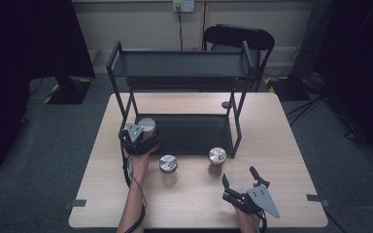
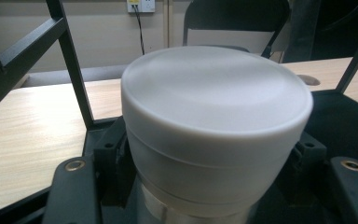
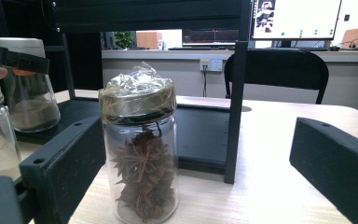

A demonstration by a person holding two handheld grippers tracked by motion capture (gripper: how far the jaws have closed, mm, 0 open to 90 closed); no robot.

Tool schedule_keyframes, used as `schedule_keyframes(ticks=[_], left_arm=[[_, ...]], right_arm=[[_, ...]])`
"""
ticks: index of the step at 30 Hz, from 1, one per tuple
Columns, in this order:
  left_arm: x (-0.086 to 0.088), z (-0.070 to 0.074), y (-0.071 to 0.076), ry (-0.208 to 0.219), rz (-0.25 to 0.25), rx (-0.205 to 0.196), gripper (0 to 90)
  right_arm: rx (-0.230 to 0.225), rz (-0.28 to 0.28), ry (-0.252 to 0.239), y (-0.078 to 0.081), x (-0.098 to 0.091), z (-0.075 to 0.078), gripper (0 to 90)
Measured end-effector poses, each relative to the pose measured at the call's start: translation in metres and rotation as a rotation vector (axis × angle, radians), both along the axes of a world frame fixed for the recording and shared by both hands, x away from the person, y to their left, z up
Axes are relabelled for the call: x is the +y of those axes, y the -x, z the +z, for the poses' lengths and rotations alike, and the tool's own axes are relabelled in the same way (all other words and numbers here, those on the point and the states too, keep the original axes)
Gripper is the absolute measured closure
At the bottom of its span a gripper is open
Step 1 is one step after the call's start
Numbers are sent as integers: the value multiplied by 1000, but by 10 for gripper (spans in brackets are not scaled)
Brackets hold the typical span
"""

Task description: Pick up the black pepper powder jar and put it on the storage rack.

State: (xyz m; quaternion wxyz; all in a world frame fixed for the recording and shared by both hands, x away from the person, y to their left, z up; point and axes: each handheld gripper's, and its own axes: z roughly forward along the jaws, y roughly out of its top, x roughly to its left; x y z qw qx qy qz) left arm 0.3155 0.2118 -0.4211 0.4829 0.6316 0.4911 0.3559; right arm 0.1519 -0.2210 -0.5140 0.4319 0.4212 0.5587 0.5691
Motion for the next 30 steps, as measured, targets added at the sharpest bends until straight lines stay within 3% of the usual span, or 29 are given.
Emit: schedule_keyframes(ticks=[10, 19, 21, 26, 30], left_arm=[[-1, 2, 0, 9, 2, -2, 319], [-1, 3, 1, 31, 22, 6, 214], [1, 3, 1, 41, 12, 2, 205], [-1, 5, 3, 23, 7, -23, 158], [1, 5, 5, 40, 1, -43, 113]], right_arm=[[0, -1, -1, 0, 0, 0, 25], [0, -1, -1, 0, 0, 0, 25], [0, -1, 0, 0, 0, 0, 25], [0, -1, 0, 0, 0, 0, 25], [0, 0, 0, 0, 0, 0, 25]])
